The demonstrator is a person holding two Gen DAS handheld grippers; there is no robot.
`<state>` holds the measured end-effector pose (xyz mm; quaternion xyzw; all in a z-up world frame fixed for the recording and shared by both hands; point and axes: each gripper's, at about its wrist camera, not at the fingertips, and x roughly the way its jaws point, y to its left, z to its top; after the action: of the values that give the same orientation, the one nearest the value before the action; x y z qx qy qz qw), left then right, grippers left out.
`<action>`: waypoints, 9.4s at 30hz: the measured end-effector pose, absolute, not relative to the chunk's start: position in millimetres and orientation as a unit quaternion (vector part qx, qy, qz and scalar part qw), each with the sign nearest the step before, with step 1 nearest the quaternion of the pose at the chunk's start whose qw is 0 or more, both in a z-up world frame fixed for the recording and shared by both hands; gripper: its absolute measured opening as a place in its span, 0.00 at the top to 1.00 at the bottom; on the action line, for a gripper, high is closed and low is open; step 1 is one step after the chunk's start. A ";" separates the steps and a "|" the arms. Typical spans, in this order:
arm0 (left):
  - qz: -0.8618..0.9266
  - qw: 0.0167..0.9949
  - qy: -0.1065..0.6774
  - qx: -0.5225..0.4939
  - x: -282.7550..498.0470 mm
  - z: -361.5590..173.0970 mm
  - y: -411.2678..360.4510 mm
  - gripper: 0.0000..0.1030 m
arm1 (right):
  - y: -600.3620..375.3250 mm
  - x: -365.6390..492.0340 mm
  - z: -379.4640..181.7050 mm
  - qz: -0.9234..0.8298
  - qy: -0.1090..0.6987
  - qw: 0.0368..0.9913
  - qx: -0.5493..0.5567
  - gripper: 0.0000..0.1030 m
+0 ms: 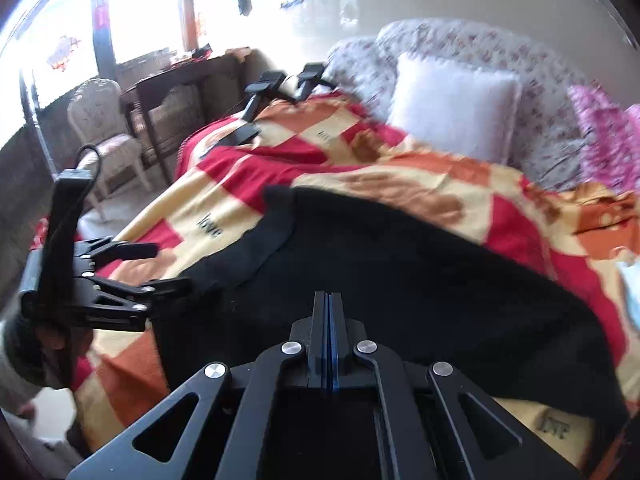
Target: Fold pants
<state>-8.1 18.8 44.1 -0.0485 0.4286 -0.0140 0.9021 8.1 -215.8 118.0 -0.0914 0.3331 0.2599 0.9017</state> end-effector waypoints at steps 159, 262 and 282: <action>-0.039 0.905 0.424 0.021 -53.3 25.9 -26.2 0.12 | -260.9 -97.5 41.6 0.151 0.445 0.882 0.026 0.49; -0.278 0.846 0.453 0.039 -32.7 62.2 -213.2 0.92 | -391.7 -126.4 59.5 0.079 0.388 0.908 0.136 0.61; -0.204 0.890 0.408 0.006 -50.4 61.3 -146.8 0.27 | -336.2 -142.3 96.0 0.144 0.378 0.909 0.100 0.43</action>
<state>-50.4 -146.8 61.3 0.0060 0.4079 -0.2042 0.8899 -142.3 -336.2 96.0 0.1004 0.3778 0.1438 0.9091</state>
